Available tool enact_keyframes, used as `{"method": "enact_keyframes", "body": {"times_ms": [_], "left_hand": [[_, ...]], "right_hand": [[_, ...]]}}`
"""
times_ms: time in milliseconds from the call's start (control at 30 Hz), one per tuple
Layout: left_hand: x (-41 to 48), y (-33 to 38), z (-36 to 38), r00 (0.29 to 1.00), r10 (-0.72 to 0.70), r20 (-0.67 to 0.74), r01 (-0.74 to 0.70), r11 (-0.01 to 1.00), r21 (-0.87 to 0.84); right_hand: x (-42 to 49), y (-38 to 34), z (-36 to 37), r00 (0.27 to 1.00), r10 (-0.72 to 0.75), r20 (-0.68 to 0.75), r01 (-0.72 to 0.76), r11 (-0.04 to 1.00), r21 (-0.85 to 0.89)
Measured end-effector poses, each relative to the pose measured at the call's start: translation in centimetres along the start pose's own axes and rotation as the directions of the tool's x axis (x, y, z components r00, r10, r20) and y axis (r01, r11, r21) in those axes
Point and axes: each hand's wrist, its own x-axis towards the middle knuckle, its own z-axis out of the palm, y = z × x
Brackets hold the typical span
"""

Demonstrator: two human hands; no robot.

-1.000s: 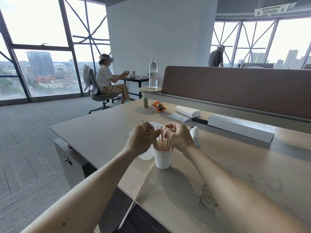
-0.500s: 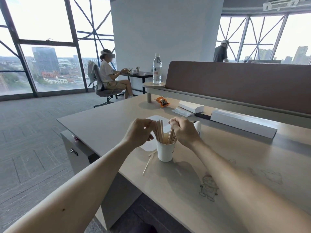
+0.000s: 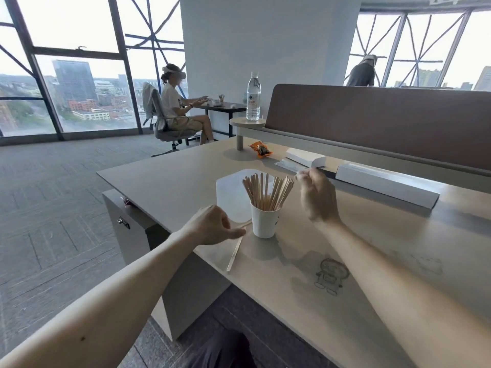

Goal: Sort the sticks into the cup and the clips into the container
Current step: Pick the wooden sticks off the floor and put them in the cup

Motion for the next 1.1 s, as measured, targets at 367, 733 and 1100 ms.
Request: {"method": "enact_keyframes", "body": {"times_ms": [367,733,1100], "left_hand": [[0.4,0.5,1.3,0.998,-0.03,0.055,0.022,0.991,0.129],[3.0,0.3,2.3,0.999,0.038,-0.02,-0.036,0.993,0.111],[6.2,2.9,3.9,0.998,-0.042,0.051,0.034,0.988,0.149]], "right_hand": [[-4.3,2.8,2.6,0.851,0.283,0.442,-0.265,0.959,-0.103],[-3.5,3.8,2.8,0.927,0.248,0.282,-0.207,0.964,-0.166],[-3.8,4.7,1.0,0.917,0.272,0.291,-0.227,0.958,-0.177]]}}
